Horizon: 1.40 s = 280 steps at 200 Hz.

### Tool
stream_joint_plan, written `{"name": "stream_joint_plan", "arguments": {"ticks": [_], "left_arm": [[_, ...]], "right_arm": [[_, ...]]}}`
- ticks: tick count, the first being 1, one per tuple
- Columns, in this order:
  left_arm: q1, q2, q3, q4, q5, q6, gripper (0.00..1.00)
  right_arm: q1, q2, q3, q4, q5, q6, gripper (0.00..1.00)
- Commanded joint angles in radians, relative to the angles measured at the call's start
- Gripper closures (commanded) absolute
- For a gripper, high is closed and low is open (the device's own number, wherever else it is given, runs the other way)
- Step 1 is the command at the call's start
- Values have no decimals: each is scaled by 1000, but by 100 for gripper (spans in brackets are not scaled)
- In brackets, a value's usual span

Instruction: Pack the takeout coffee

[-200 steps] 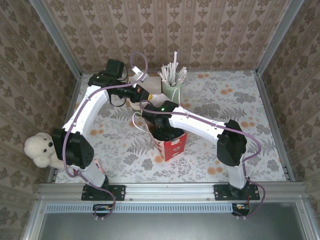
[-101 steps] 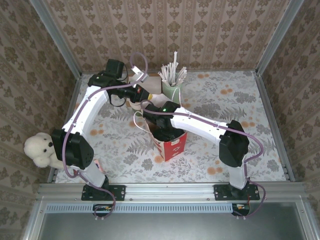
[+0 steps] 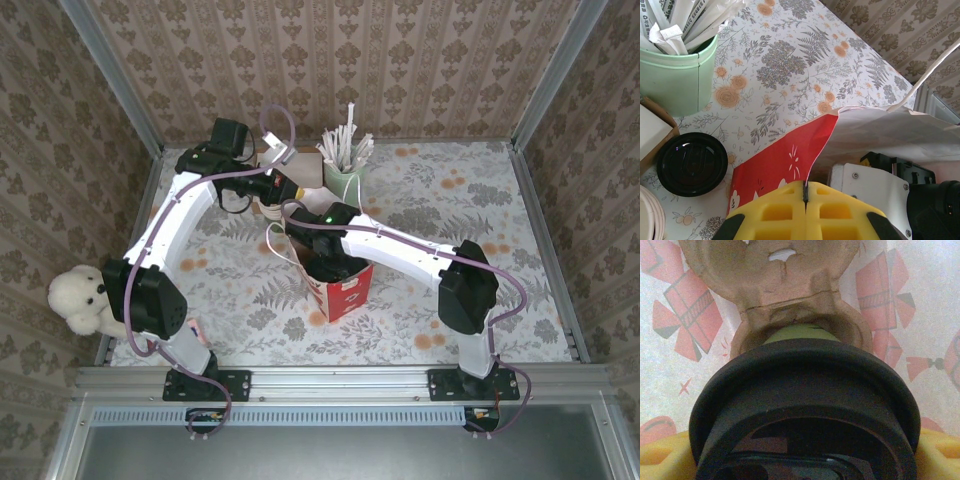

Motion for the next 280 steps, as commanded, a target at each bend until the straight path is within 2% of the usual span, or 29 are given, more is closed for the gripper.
{"name": "stream_joint_plan", "arguments": {"ticks": [1, 45, 165, 280], "left_arm": [[2, -28, 7, 1, 10, 9, 100], [3, -31, 6, -15, 52, 29, 100], [5, -31, -14, 12, 38, 9, 100], [20, -7, -26, 53, 102, -30, 100]], "right_arm": [[3, 8, 0, -12, -2, 25, 32], [1, 22, 7, 6, 1, 21, 32], [2, 27, -31, 36, -7, 16, 33], [5, 40, -83, 53, -25, 16, 33]]}}
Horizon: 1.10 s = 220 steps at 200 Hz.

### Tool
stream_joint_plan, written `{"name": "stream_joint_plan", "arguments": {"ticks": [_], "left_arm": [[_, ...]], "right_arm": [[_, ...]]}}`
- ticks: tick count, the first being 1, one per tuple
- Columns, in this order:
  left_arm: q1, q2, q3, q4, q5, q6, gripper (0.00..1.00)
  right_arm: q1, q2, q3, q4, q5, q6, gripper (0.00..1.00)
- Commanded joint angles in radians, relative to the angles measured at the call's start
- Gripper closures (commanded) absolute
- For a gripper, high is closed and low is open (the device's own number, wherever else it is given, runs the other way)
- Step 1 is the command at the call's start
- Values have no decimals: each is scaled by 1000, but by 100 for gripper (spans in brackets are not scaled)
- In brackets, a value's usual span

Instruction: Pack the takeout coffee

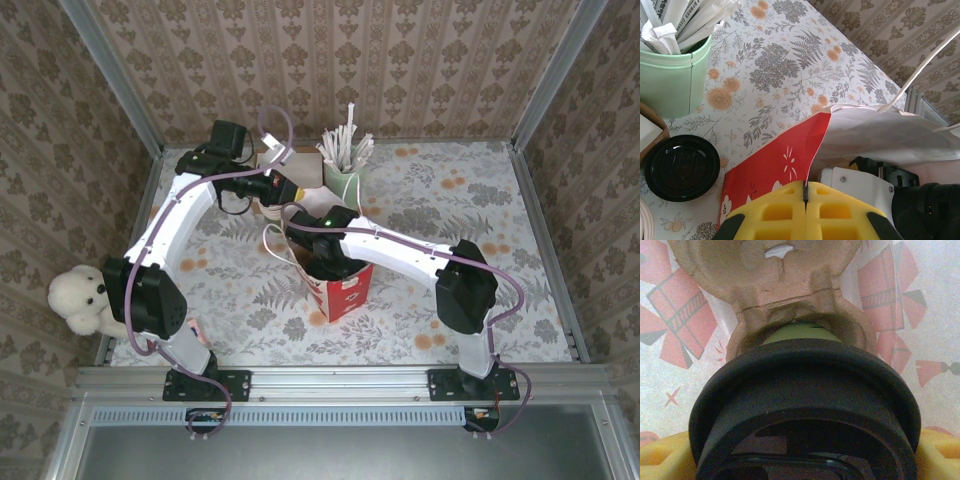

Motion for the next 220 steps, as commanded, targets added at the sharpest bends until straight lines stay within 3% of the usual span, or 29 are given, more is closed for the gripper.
{"name": "stream_joint_plan", "arguments": {"ticks": [1, 115, 220], "left_arm": [[5, -7, 5, 18, 49, -11, 100], [6, 25, 25, 8, 67, -8, 100], [5, 58, 76, -11, 78, -7, 100]], "right_arm": [[4, 33, -45, 13, -21, 13, 33], [13, 36, -80, 43, -64, 37, 33], [14, 77, -98, 75, -16, -5, 35]]}}
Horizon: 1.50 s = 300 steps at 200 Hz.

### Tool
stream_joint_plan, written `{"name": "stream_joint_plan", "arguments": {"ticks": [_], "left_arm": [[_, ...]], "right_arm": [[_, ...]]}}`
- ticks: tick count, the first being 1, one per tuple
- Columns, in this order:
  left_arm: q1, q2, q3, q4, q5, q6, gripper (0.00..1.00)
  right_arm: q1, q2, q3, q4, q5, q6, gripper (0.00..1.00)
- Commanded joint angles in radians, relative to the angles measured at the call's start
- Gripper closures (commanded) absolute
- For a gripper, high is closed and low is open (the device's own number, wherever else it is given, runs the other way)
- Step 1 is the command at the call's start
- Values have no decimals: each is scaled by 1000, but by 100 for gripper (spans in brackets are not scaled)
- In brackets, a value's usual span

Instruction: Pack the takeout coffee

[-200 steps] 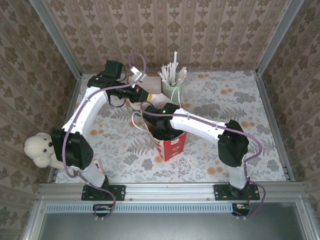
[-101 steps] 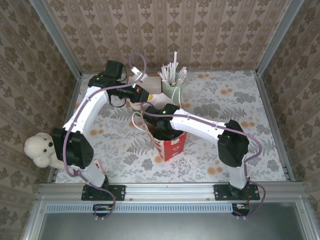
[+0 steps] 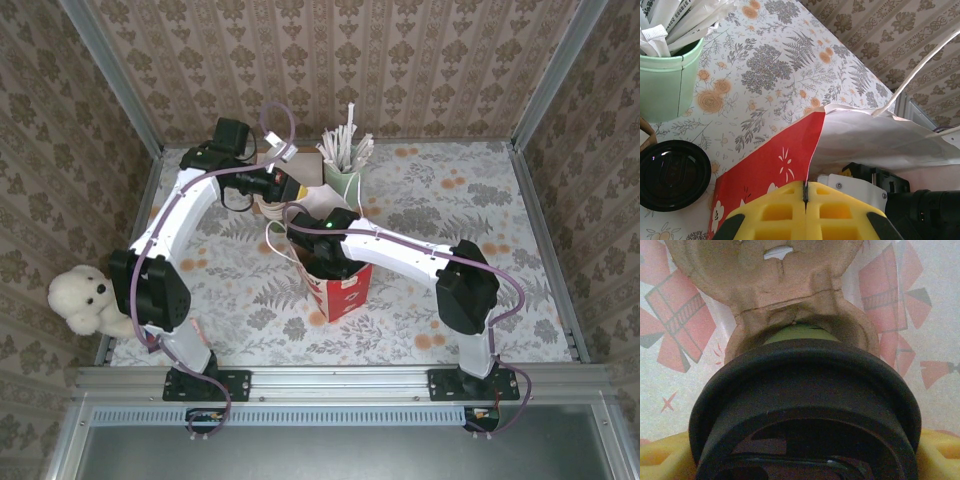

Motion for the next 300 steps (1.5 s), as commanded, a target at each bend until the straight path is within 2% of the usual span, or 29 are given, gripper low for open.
{"name": "stream_joint_plan", "arguments": {"ticks": [1, 171, 300], "left_arm": [[5, 3, 32, 3, 34, 1, 100], [-3, -5, 8, -15, -2, -11, 100], [-14, -17, 9, -18, -9, -7, 100]], "right_arm": [[13, 82, -67, 41, -14, -20, 35], [12, 134, -89, 108, -3, -40, 35], [30, 50, -67, 199, 45, -58, 36]]}}
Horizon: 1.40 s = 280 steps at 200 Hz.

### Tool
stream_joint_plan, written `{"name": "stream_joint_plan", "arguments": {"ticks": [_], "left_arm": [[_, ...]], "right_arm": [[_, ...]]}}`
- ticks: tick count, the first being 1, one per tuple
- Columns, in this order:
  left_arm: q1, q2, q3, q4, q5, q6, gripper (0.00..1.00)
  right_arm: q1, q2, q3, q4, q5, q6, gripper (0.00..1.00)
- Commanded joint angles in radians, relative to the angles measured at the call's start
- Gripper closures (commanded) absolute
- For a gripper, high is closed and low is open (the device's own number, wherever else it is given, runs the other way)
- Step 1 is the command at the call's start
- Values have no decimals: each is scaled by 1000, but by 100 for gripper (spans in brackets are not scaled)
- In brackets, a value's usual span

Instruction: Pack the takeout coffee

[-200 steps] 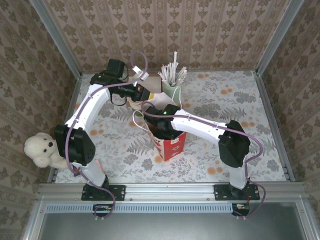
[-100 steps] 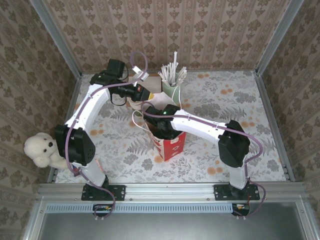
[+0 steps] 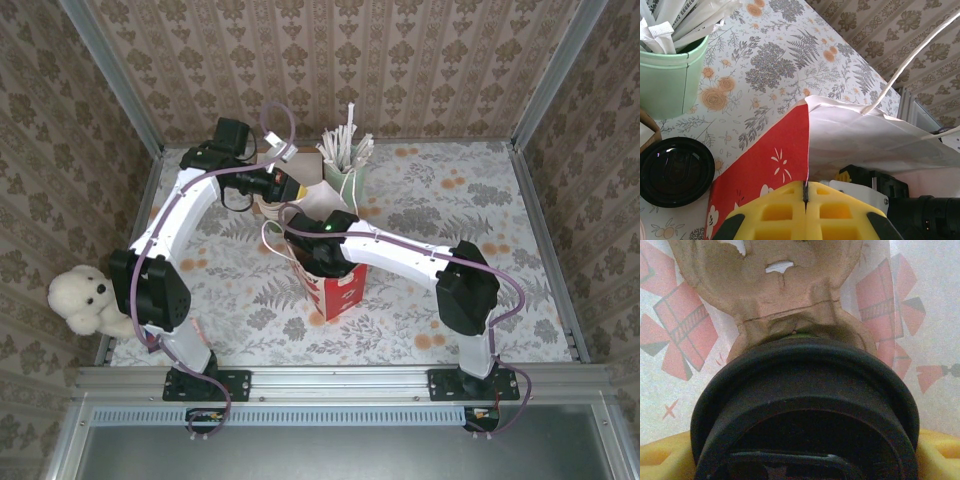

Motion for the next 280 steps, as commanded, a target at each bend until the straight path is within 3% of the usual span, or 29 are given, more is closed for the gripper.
{"name": "stream_joint_plan", "arguments": {"ticks": [1, 192, 280], "left_arm": [[-8, -17, 8, -13, 10, -5, 100], [-8, -27, 11, -13, 16, -4, 100], [-9, -27, 21, -25, 10, 9, 100]], "right_arm": [[17, 53, -52, 128, 11, -24, 36], [18, 138, -204, 108, -5, 33, 36], [18, 117, -103, 64, -39, 9, 35]]}}
